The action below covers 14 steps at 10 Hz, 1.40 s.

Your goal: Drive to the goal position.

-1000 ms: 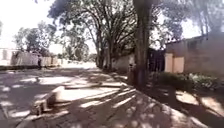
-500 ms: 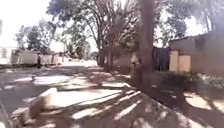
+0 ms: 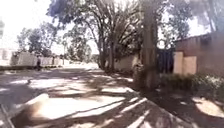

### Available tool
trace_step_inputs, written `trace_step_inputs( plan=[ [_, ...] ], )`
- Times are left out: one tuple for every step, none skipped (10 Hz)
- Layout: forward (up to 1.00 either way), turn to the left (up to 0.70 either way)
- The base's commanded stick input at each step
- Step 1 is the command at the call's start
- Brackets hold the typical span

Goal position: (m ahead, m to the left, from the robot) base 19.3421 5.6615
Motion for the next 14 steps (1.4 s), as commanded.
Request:
trace_step_inputs(
  plan=[
    [0.70,0.35],
    [0.70,0.35],
    [0.70,0.35],
    [0.70,0.33],
    [0.70,0.31],
    [0.70,0.00],
    [0.70,0.00],
    [0.70,0.00],
    [0.70,0.00],
    [0.70,0.00],
    [0.70,0.00],
    [0.70,0.10],
    [0.70,0.24],
    [0.70,0.35]
  ],
)
